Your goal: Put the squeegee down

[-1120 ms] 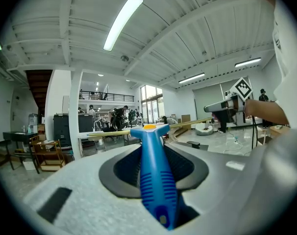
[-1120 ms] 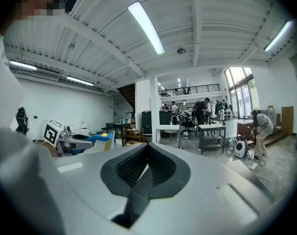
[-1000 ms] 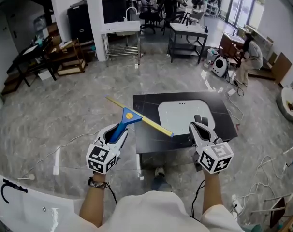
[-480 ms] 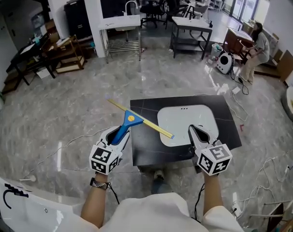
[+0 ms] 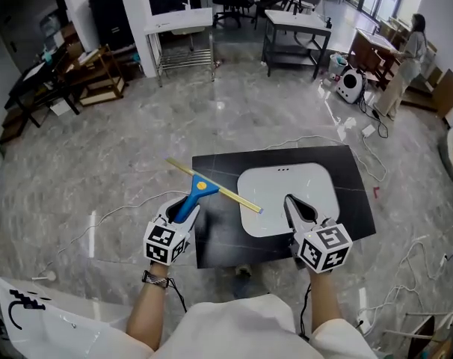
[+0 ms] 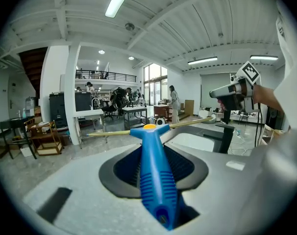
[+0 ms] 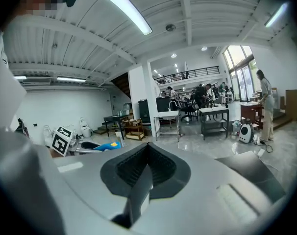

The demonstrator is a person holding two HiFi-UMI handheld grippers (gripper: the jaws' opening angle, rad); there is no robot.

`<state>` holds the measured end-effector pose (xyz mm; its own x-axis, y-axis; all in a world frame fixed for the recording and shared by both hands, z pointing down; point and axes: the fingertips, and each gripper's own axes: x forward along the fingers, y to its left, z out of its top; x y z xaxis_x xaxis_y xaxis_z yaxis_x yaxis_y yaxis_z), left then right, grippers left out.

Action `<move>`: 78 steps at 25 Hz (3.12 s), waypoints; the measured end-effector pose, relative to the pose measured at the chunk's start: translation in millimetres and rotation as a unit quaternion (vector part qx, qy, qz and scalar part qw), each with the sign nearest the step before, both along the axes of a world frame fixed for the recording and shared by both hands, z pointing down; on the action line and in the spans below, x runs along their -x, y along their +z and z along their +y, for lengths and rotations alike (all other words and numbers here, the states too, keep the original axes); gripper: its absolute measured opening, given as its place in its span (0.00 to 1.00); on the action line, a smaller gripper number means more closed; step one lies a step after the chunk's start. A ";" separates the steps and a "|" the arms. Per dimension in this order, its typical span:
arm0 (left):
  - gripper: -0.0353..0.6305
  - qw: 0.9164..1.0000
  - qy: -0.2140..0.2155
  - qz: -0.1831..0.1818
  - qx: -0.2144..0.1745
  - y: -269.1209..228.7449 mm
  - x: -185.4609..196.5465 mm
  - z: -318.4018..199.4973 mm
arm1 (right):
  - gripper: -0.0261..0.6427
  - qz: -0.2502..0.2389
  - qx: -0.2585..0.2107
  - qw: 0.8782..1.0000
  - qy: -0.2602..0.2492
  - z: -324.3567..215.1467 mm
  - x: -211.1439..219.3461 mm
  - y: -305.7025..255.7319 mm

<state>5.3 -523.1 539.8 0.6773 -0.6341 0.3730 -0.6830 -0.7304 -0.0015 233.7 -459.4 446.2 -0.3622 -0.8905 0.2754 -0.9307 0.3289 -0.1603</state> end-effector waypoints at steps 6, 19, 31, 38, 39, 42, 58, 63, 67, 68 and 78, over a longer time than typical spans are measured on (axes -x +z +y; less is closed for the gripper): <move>0.26 1.000 0.001 -0.015 0.025 32.9 -25.4 -37.2 | 0.05 -0.007 0.025 1.000 0.003 -29.8 -22.2 25.8; 0.26 0.996 -0.013 -0.050 0.079 116.4 -58.3 -112.5 | 0.05 -0.009 0.066 0.998 -0.002 -74.1 -45.1 74.3; 0.26 0.991 -0.027 -0.071 0.112 175.4 -83.3 -148.4 | 0.05 -0.020 0.097 0.995 0.000 -91.6 -64.1 100.1; 0.26 0.989 -0.032 -0.096 0.109 189.9 -81.3 -153.7 | 0.05 -0.016 0.106 0.994 0.004 -89.6 -73.1 106.4; 0.26 0.988 -0.033 -0.103 0.108 191.9 -80.5 -153.8 | 0.05 -0.016 0.106 0.994 0.004 -89.1 -73.4 106.6; 0.27 0.988 -0.028 -0.118 0.099 195.6 -81.8 -153.5 | 0.05 -0.017 0.107 0.994 0.006 -87.9 -75.4 105.4; 0.29 0.983 -0.047 -0.108 0.138 216.8 -74.0 -138.8 | 0.05 -0.021 0.111 0.994 0.004 -78.2 -69.1 106.7; 0.33 0.985 -0.048 -0.089 0.142 210.2 -72.4 -131.1 | 0.05 -0.023 0.111 0.994 -0.001 -74.6 -63.5 107.0; 0.36 0.985 -0.048 -0.087 0.140 206.8 -67.3 -117.8 | 0.05 -0.024 0.106 0.994 -0.005 -65.5 -56.3 104.0; 0.37 0.986 -0.049 -0.087 0.136 204.9 -65.0 -114.6 | 0.05 -0.023 0.104 0.994 -0.005 -62.5 -54.7 103.2; 0.31 0.995 -0.066 -0.044 0.066 139.2 -43.3 -75.1 | 0.05 -0.019 0.087 0.996 -0.007 -21.6 -34.6 87.3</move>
